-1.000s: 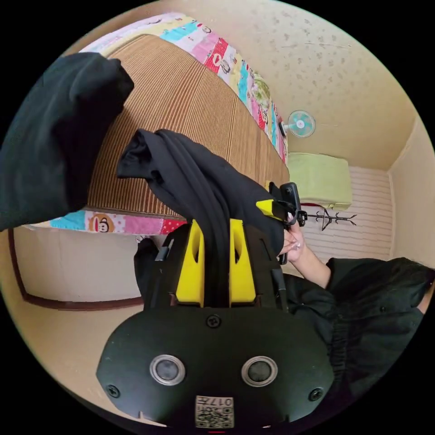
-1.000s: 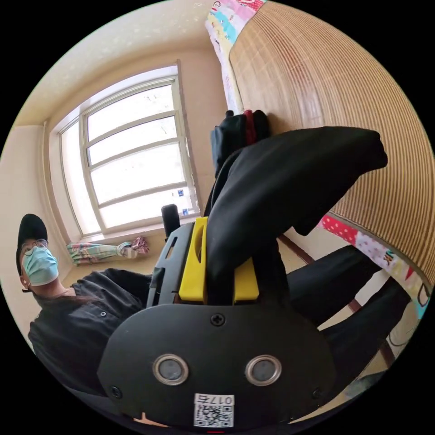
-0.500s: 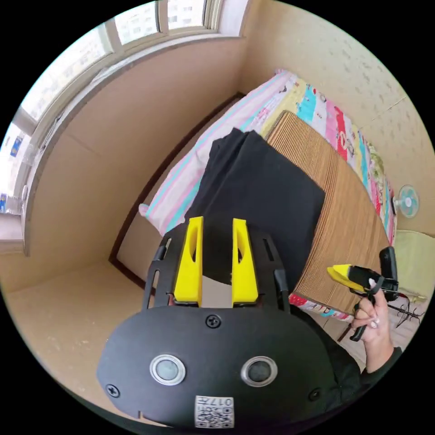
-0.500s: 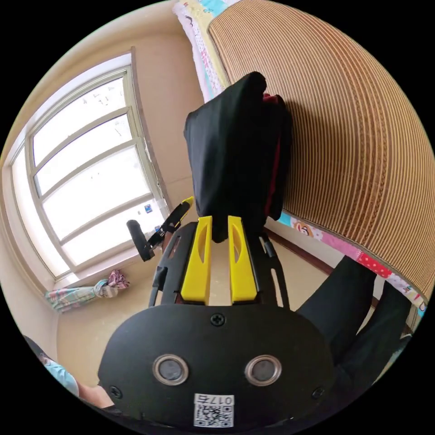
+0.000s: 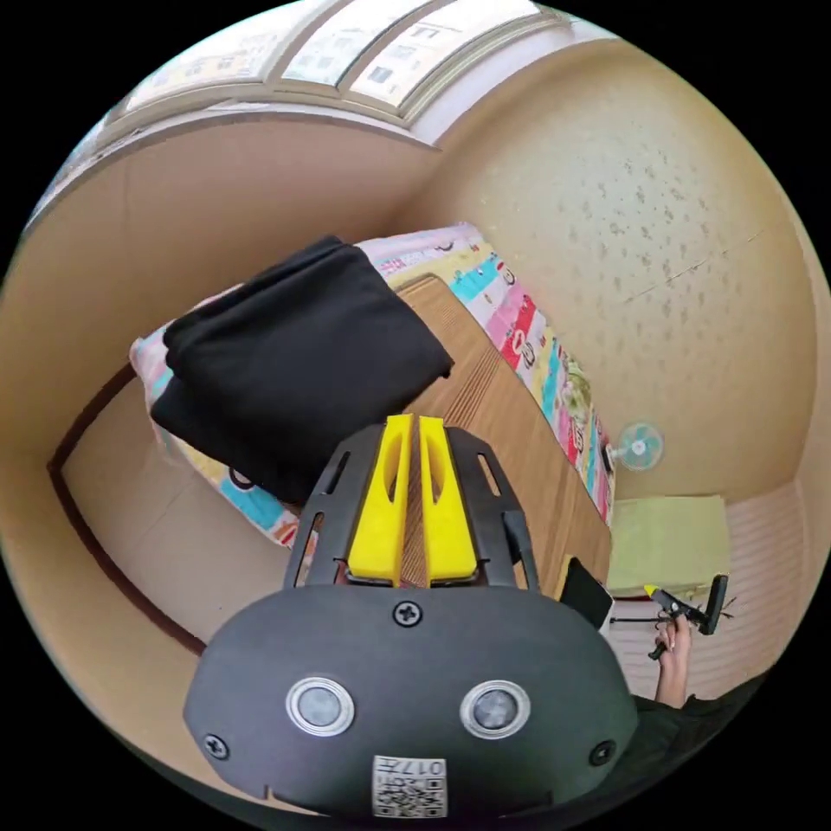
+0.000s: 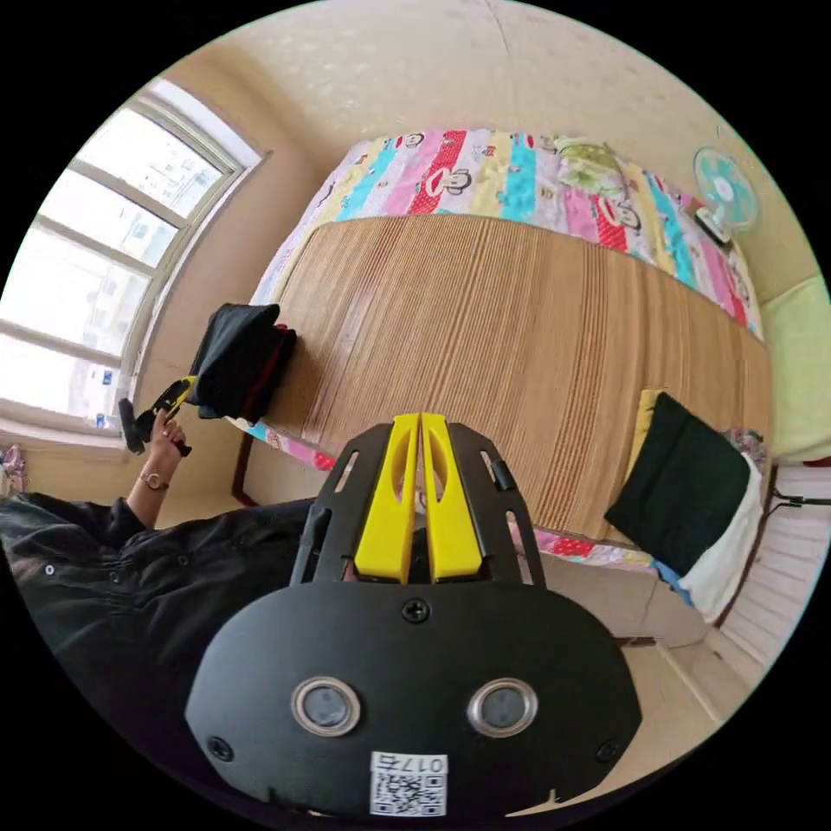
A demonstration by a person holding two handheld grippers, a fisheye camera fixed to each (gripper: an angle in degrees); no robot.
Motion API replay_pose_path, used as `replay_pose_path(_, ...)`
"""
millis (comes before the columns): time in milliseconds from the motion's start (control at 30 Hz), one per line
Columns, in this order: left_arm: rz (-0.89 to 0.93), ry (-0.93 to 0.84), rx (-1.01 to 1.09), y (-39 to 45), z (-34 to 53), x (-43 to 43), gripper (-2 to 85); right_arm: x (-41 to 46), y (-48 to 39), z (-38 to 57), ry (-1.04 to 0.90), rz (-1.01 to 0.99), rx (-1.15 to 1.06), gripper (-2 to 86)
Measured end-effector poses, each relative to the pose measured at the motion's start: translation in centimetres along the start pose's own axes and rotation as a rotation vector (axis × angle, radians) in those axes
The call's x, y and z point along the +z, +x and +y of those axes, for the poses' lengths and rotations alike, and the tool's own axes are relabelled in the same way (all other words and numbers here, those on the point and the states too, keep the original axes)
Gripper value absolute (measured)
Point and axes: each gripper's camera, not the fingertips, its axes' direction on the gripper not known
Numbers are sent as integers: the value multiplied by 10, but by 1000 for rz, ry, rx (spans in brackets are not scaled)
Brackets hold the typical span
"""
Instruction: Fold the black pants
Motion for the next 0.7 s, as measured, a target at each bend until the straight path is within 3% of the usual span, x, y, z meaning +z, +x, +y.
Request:
replay_pose_path(67, 129, -190, 111, 49, 30, 62, -4, -85, -5, 42, 353, 317, 25, 5)
replay_pose_path(100, 140, -235, 146, 65, 40, 78, -5, -104, -5, 58, 472, 380, 57, 5)
replay_pose_path(133, 170, -315, 203, 98, 62, 106, -7, -137, -1, 93, 725, 458, 148, 4)
replay_pose_path(167, 256, -404, 252, 131, 85, 134, -8, -161, 11, 130, 964, 459, 244, 4)
replay_pose_path(233, 460, -552, 324, 180, 120, 171, -9, -183, 48, 173, 1157, 338, 360, 5)
replay_pose_path(300, 658, -684, 362, 227, 158, 200, -10, -190, 99, 198, 1139, 219, 511, 5)
replay_pose_path(367, 831, -791, 387, 279, 204, 224, -10, -180, 171, 224, 1005, 124, 630, 6)
replay_pose_path(433, 887, -837, 423, 312, 234, 238, -10, -166, 222, 246, 903, 47, 709, 9)
replay_pose_path(700, 799, -932, 562, 369, 321, 295, -10, -112, 402, 333, 490, 112, 1117, 77)
